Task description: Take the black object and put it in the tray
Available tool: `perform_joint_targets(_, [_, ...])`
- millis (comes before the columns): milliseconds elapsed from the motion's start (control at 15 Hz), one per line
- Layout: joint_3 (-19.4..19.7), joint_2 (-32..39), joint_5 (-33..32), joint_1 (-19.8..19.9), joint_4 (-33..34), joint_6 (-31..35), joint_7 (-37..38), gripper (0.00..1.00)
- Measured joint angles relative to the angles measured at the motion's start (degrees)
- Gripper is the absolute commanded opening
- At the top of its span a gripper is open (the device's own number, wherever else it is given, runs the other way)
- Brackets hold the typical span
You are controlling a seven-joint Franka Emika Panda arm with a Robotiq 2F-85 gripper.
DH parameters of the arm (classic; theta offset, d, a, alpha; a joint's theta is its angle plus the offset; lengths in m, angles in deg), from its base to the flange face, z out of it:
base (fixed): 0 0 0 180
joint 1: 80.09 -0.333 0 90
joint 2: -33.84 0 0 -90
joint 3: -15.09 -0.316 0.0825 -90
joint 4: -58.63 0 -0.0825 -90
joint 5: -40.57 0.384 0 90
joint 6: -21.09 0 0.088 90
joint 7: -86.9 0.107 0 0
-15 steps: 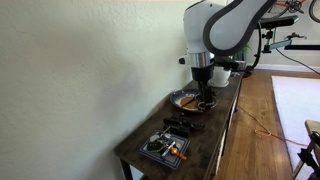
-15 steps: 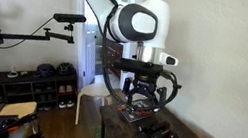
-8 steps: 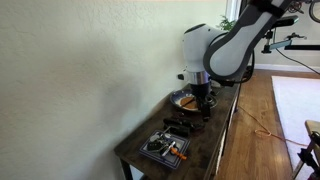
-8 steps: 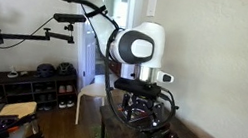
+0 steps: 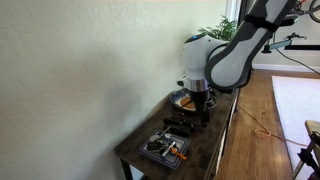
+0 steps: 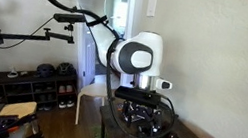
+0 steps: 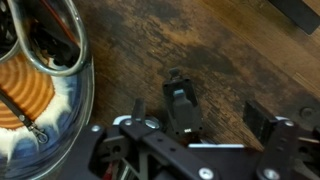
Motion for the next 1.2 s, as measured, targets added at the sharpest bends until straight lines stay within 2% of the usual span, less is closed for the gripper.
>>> perform_joint_targets(533, [-0.41,2.4,0.07,0.46,0.73,-0.01,0.0,1.0])
perform_joint_targets(1200, [-0.41,8.47,0.03,0.56,5.73,0.05,-0.31,1.0])
